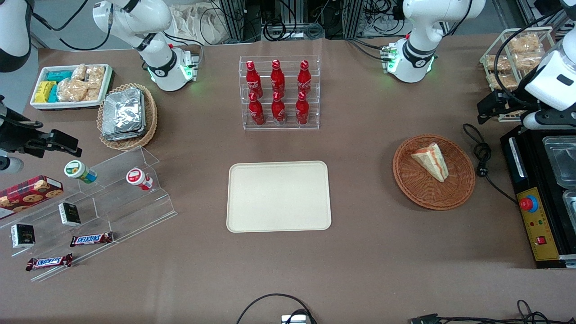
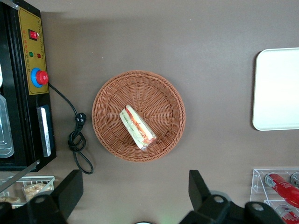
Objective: Place sandwich from basket to tray
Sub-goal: 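Move the left gripper over the wrapped sandwich in the wicker basket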
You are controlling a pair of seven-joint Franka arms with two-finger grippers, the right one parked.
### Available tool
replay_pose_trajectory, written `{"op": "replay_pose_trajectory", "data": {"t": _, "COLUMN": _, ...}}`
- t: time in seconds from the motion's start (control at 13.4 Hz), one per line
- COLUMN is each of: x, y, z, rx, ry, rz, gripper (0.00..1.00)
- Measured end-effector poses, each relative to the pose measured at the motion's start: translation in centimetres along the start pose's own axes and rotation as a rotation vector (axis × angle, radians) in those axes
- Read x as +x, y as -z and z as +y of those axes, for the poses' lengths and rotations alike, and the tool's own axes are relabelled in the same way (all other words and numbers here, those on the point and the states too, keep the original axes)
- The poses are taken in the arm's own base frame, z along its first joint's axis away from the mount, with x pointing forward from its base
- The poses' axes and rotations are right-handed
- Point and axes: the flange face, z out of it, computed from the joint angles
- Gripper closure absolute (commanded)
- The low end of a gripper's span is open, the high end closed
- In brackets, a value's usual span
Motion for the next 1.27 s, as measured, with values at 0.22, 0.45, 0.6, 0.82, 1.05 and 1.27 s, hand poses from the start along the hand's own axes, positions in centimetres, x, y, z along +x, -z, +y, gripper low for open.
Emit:
{"op": "replay_pose_trajectory", "data": {"t": 0.22, "x": -0.1, "y": -0.1, "z": 0.0, "rx": 0.000, "ry": 0.001, "rz": -0.007, "gripper": 0.00}}
{"op": "replay_pose_trajectory", "data": {"t": 0.45, "x": -0.1, "y": -0.3, "z": 0.0, "rx": 0.002, "ry": 0.067, "rz": -0.021, "gripper": 0.00}}
{"op": "replay_pose_trajectory", "data": {"t": 0.6, "x": 0.0, "y": -1.4, "z": 0.0, "rx": 0.006, "ry": 0.157, "rz": -0.044, "gripper": 0.00}}
{"op": "replay_pose_trajectory", "data": {"t": 0.82, "x": 0.3, "y": -5.4, "z": 0.2, "rx": 0.017, "ry": 0.317, "rz": -0.077, "gripper": 0.00}}
{"op": "replay_pose_trajectory", "data": {"t": 1.05, "x": -0.7, "y": -11.4, "z": 0.3, "rx": 0.021, "ry": 0.465, "rz": -0.070, "gripper": 0.00}}
{"op": "replay_pose_trajectory", "data": {"t": 1.27, "x": -2.7, "y": -16.7, "z": 0.3, "rx": 0.020, "ry": 0.544, "rz": -0.061, "gripper": 0.00}}
